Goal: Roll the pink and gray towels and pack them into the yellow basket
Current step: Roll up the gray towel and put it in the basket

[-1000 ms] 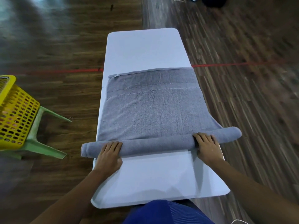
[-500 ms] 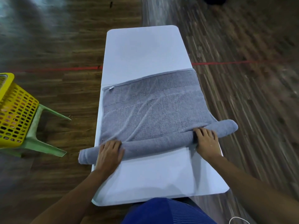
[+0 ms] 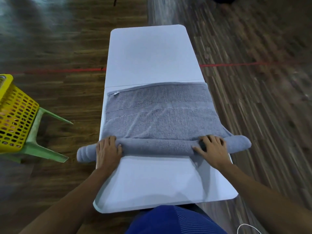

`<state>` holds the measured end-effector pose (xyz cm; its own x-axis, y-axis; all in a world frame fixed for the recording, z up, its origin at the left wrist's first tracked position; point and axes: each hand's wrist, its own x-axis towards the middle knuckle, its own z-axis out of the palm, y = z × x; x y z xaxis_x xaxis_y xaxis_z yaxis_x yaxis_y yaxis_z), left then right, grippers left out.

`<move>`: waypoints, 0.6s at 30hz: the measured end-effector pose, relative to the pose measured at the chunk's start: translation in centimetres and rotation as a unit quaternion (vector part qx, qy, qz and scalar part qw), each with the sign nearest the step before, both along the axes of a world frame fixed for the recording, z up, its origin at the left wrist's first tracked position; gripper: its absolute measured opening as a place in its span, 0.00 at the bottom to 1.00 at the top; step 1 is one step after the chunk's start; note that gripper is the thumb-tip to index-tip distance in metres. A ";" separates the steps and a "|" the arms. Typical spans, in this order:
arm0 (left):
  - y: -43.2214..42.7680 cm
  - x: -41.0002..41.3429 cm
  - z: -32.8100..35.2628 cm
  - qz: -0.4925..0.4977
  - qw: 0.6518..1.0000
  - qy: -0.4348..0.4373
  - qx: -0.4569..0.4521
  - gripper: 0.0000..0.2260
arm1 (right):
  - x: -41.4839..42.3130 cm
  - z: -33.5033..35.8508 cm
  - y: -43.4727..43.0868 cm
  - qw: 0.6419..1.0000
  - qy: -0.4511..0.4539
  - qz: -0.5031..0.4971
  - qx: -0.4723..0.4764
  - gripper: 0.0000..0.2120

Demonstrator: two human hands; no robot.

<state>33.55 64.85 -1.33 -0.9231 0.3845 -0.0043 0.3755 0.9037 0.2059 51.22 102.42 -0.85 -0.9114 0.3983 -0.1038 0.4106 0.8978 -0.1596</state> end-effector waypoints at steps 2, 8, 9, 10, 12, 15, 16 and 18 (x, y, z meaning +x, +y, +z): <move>-0.3 0.3 -0.6 -0.050 0.999 -0.007 -0.016 0.22 | 1.1 -0.5 0.0 0.999 -0.009 0.034 0.012 0.25; -1.6 0.9 -0.4 -0.112 0.990 -0.015 -0.083 0.17 | -0.5 0.8 0.2 0.994 -0.105 0.037 -0.012 0.17; -1.4 0.8 -0.2 -0.114 0.990 -0.015 -0.084 0.15 | -1.0 1.2 0.4 0.992 -0.117 0.035 -0.022 0.15; -1.4 0.6 0.0 -0.112 0.990 -0.023 -0.081 0.14 | -1.4 1.5 0.6 0.990 -0.132 0.032 -0.028 0.14; -1.5 0.1 0.4 -0.083 0.993 -0.042 -0.067 0.15 | -1.9 1.6 0.8 0.991 -0.128 0.010 -0.030 0.15; -1.5 -0.1 0.0 -0.050 0.998 0.025 -0.005 0.16 | -1.4 0.8 1.0 0.999 -0.031 -0.018 0.017 0.16; -1.2 0.2 -0.1 -0.062 0.997 0.047 0.019 0.16 | -1.2 0.6 1.0 1.000 -0.003 -0.014 0.026 0.17; -0.8 0.9 -0.8 -0.131 0.990 0.045 0.028 0.17 | -0.5 0.2 0.9 1.000 0.000 0.018 0.010 0.22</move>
